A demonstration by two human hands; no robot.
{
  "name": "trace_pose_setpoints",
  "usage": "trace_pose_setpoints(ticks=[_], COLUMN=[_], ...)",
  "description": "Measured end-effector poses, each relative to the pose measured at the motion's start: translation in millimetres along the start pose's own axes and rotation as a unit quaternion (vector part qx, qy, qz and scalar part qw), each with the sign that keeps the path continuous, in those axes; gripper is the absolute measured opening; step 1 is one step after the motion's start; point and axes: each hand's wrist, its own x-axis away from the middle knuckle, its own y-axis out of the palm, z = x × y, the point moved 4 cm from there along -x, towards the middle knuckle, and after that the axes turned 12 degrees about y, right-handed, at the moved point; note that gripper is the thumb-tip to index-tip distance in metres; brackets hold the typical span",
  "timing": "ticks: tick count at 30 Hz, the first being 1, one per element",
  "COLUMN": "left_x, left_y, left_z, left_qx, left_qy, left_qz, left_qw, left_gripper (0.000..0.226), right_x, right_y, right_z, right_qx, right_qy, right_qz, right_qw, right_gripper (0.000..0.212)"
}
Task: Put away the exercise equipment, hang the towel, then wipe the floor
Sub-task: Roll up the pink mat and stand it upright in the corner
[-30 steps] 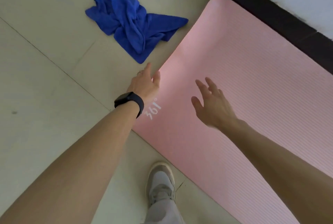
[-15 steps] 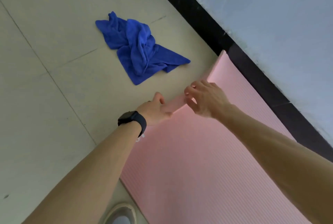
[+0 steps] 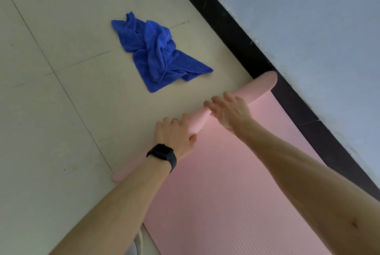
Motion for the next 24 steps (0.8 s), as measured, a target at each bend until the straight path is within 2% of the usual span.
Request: trace_pose_setpoints(ticks=[3,5,7,10,13,15,18,20,22,24], left_x=[-14,-26,-32,-32,-17,-3,18,14,0,-8], left_y=[1,0,-4,-3,10,15,20,12,12,19], left_z=[-1,-1,5,28,49,66,87,77,57,46], left_qx=[0.136,0.176,0.161,0.082,0.006,-0.016,0.032,0.094,0.119,0.1], left_qy=[-0.029,-0.02,0.01,0.055,0.087,0.14,0.212,0.18,0.136,0.128], left_qz=[-0.068,-0.067,-0.034,0.005,0.018,0.035,0.048,0.093,0.061,-0.017], left_qw=[0.988,0.982,0.986,0.995,0.996,0.989,0.976,0.975,0.982,0.987], left_gripper=[0.066,0.053,0.038,0.037,0.047,0.054,0.047,0.035,0.054,0.076], right_x=[4,9,16,31,56,74,95,105,114,124], right_y=[19,31,43,55,61,66,75,80,85,86], right_z=[-9,-9,-5,3,12,19,21,19,14,14], right_qx=[-0.052,-0.101,-0.144,-0.197,-0.238,-0.244,-0.219,-0.17,-0.153,-0.161], right_qy=[0.058,0.084,0.09,0.071,0.056,0.077,0.114,0.151,0.17,0.187], right_qz=[0.032,0.066,0.093,0.093,0.018,-0.03,-0.031,-0.015,-0.026,-0.06], right_qw=[0.996,0.989,0.981,0.973,0.969,0.966,0.969,0.974,0.973,0.967], right_gripper=[0.021,0.02,0.025,0.029,0.046,0.063,0.07,0.071,0.073,0.073])
